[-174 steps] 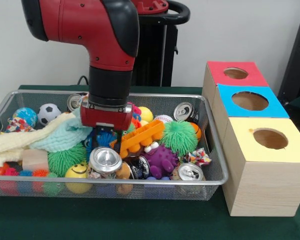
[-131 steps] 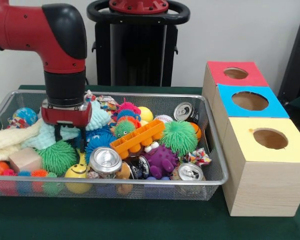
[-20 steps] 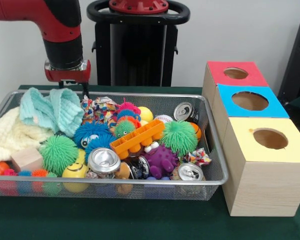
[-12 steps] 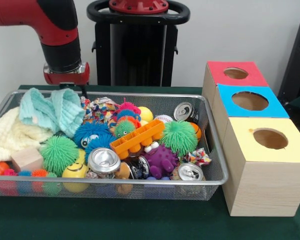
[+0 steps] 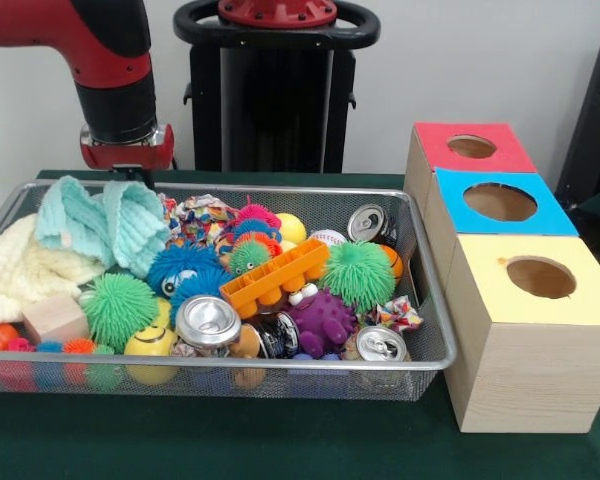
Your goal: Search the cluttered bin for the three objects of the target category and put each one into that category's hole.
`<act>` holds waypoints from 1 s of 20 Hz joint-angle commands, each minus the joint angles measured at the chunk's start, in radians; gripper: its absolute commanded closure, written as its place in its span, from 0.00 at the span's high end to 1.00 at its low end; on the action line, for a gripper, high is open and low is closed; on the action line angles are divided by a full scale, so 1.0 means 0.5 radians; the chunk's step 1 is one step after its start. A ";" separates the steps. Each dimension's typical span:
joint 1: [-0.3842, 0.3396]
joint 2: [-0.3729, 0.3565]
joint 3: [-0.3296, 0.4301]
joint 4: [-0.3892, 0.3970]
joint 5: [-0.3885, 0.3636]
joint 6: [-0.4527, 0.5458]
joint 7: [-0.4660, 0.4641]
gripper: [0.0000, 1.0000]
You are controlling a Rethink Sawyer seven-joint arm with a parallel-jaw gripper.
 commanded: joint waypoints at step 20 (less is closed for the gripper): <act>0.049 -0.379 0.367 -0.250 0.239 0.925 -0.723 0.00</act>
